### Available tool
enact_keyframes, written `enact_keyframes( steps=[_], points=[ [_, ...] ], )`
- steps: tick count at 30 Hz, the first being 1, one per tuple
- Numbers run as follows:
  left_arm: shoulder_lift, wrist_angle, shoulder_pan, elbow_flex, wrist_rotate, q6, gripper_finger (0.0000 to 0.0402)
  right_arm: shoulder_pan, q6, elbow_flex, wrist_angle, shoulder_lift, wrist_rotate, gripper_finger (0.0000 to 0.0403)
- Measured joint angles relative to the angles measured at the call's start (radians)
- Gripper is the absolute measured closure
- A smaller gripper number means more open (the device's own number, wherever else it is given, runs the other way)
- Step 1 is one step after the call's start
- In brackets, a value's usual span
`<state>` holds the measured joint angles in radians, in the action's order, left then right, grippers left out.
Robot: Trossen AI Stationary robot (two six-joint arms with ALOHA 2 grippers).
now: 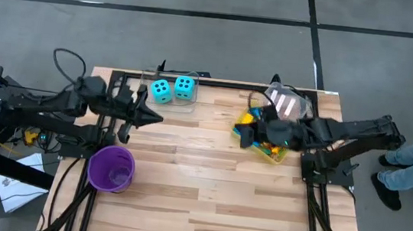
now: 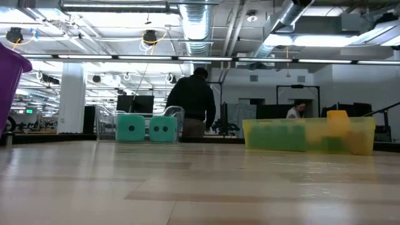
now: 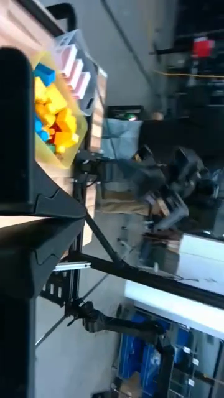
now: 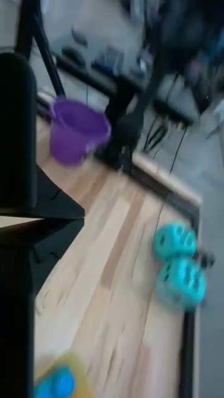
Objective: Pick & Place Toys
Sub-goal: Return to Home Position
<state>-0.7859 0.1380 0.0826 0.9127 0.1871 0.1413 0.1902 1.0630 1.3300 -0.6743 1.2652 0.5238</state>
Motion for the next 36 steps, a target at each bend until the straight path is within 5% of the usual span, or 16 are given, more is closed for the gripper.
enact_keyframes(
  steps=[7,17,36],
  points=[
    [0.25,-0.111,-0.06,-0.279,-0.078,-0.029,0.0401,0.188,-0.023,0.0,0.092,-0.001,0.105,0.0402],
    [0.586,-0.102,-0.223,-0.529,-0.204,-0.121,0.0401,0.281,-0.065,0.0,0.164,-0.001,0.116,0.0402],
    [0.782,-0.119,-0.245,-0.825,-0.174,-0.135,0.0401,0.426,-0.06,0.0,0.359,0.106,0.227,0.0403]
  ],
)
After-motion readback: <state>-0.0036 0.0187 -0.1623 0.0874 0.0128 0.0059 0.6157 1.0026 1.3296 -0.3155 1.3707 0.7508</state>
